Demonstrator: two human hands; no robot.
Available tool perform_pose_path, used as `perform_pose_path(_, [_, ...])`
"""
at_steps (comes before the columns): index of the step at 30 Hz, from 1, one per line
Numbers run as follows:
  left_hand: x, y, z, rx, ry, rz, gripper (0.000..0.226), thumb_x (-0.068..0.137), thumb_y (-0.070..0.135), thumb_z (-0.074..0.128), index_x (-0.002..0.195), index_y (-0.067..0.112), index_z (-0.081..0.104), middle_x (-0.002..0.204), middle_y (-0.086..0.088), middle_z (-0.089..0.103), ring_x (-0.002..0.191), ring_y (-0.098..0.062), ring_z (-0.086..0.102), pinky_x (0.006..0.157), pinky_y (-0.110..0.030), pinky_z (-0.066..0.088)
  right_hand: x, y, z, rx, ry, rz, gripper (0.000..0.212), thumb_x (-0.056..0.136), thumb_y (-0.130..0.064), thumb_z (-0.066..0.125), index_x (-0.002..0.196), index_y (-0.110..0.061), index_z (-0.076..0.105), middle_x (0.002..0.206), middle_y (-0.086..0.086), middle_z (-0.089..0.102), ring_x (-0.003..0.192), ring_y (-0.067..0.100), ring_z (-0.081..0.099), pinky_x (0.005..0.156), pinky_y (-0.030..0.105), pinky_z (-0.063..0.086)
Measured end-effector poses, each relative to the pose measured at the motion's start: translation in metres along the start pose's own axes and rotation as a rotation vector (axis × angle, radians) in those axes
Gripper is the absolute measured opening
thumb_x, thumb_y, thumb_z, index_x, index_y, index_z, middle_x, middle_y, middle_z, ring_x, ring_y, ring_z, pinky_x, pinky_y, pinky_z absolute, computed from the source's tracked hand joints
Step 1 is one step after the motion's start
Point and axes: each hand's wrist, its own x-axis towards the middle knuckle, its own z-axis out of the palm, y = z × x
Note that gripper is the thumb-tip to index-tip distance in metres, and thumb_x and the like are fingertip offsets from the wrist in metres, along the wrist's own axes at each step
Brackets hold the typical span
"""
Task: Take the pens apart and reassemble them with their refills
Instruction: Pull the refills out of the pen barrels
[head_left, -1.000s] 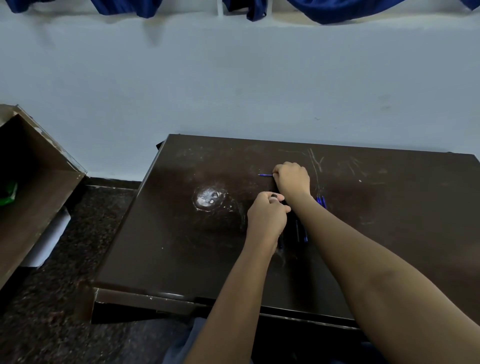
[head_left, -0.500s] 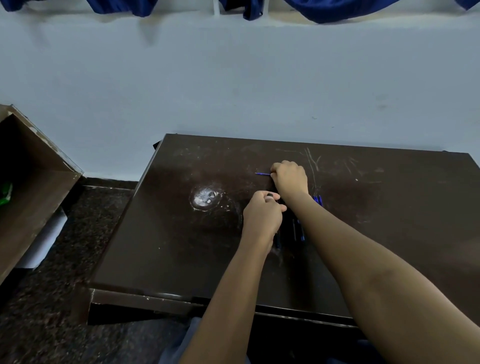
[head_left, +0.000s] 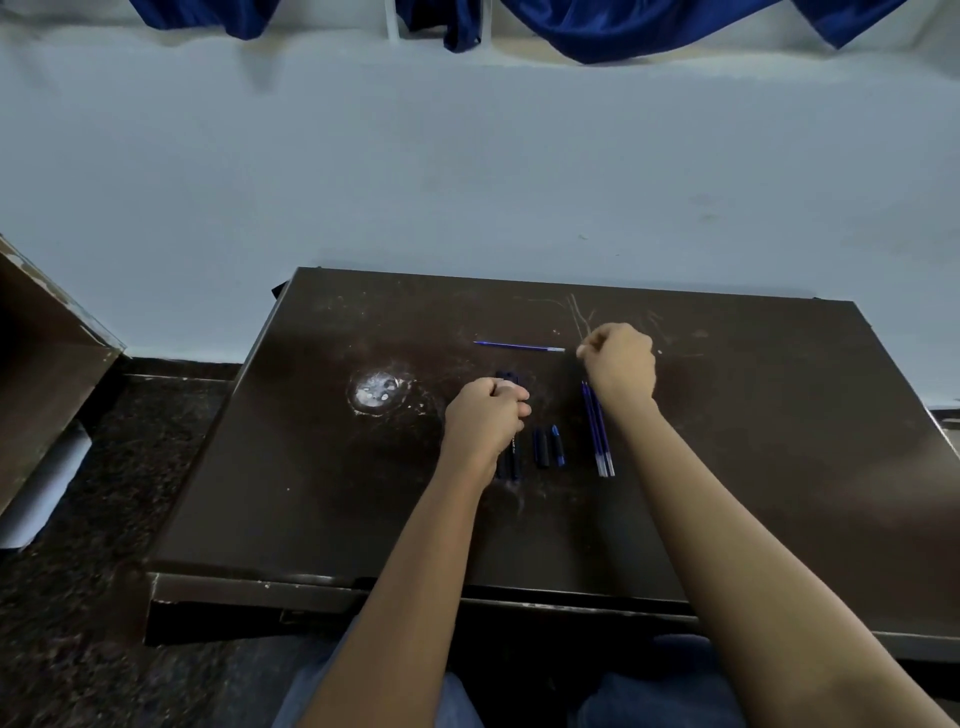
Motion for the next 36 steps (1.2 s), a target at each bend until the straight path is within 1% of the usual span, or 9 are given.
perform_pose_path(2, [-0.002, -0.001, 0.0, 0.019, -0.01, 0.019, 0.026, 0.096, 0.015, 0.039, 0.092, 0.018, 0.065, 0.082, 0.004, 0.064, 0.064, -0.003, 0.052, 0.053, -0.016, 0.037, -0.005, 0.013, -0.01, -0.094, -0.083, 0.092, 0.025, 0.081, -0.026, 0.071, 0.096, -0.007, 0.068, 0.102, 0.016, 0.069, 0.093, 0.037, 0.066, 0.081, 0.045, 0.056])
perform_pose_path(6, [-0.001, -0.002, -0.001, 0.055, -0.019, 0.042, 0.026, 0.096, 0.017, 0.04, 0.092, 0.02, 0.066, 0.08, 0.006, 0.064, 0.066, -0.003, 0.051, 0.055, -0.018, 0.038, -0.022, 0.03, -0.012, -0.22, -0.237, 0.17, 0.047, 0.074, -0.043, 0.076, 0.088, -0.005, 0.053, 0.105, 0.016, 0.063, 0.096, 0.036, 0.064, 0.074, 0.039, 0.051])
perform_pose_path(10, [0.003, -0.004, 0.001, 0.065, -0.018, 0.044, 0.026, 0.096, 0.018, 0.041, 0.094, 0.02, 0.067, 0.08, 0.008, 0.064, 0.067, -0.003, 0.051, 0.059, -0.019, 0.039, -0.028, 0.033, -0.004, -0.262, -0.266, 0.181, 0.047, 0.079, -0.039, 0.074, 0.104, -0.003, 0.057, 0.111, 0.016, 0.062, 0.097, 0.034, 0.063, 0.077, 0.041, 0.052])
perform_pose_path(13, [0.005, -0.004, 0.001, 0.058, -0.016, 0.045, 0.026, 0.097, 0.018, 0.041, 0.096, 0.019, 0.067, 0.081, 0.007, 0.063, 0.068, -0.003, 0.051, 0.07, -0.022, 0.042, -0.027, 0.034, 0.001, -0.229, -0.277, 0.201, 0.038, 0.081, -0.034, 0.072, 0.094, -0.007, 0.05, 0.108, 0.016, 0.063, 0.085, 0.029, 0.06, 0.075, 0.041, 0.053])
perform_pose_path(21, [0.008, -0.008, 0.002, 0.049, -0.015, 0.049, 0.026, 0.097, 0.018, 0.041, 0.098, 0.019, 0.068, 0.082, 0.007, 0.063, 0.07, -0.003, 0.052, 0.078, -0.027, 0.045, -0.026, 0.042, 0.0, -0.107, -0.269, 0.215, 0.037, 0.077, -0.031, 0.074, 0.069, -0.013, 0.043, 0.097, 0.016, 0.066, 0.087, 0.036, 0.068, 0.077, 0.043, 0.057])
perform_pose_path(25, [0.007, -0.009, 0.002, 0.043, -0.015, 0.035, 0.029, 0.099, 0.027, 0.039, 0.098, 0.024, 0.068, 0.086, 0.007, 0.063, 0.073, -0.002, 0.052, 0.067, -0.022, 0.04, -0.024, 0.038, -0.011, -0.064, -0.29, 0.229, 0.035, 0.079, -0.031, 0.071, 0.067, -0.01, 0.046, 0.088, 0.016, 0.064, 0.076, 0.032, 0.064, 0.071, 0.04, 0.056])
perform_pose_path(27, [0.006, -0.009, 0.001, 0.048, -0.026, 0.007, 0.032, 0.101, 0.031, 0.037, 0.102, 0.025, 0.068, 0.092, 0.005, 0.064, 0.08, -0.004, 0.054, 0.071, -0.027, 0.038, -0.019, 0.028, -0.023, -0.037, -0.252, 0.179, 0.035, 0.083, -0.034, 0.067, 0.069, -0.007, 0.05, 0.082, 0.015, 0.062, 0.069, 0.029, 0.058, 0.065, 0.035, 0.049])
perform_pose_path(33, [0.008, -0.01, 0.0, 0.034, -0.059, 0.005, 0.034, 0.102, 0.032, 0.034, 0.105, 0.023, 0.067, 0.097, 0.002, 0.063, 0.084, -0.006, 0.053, 0.084, -0.035, 0.041, -0.03, -0.023, -0.052, 0.654, -0.166, -0.015, 0.026, 0.096, -0.02, 0.051, 0.073, -0.011, 0.059, 0.064, 0.004, 0.06, 0.053, 0.012, 0.053, 0.057, 0.022, 0.047])
perform_pose_path(36, [0.008, -0.01, 0.002, 0.022, -0.057, 0.015, 0.034, 0.102, 0.033, 0.034, 0.102, 0.025, 0.067, 0.096, 0.002, 0.062, 0.079, -0.005, 0.051, 0.079, -0.034, 0.043, -0.04, -0.036, -0.05, 0.764, -0.178, -0.092, 0.019, 0.097, -0.015, 0.05, 0.084, -0.004, 0.06, 0.067, 0.006, 0.061, 0.054, 0.009, 0.056, 0.054, 0.018, 0.049])
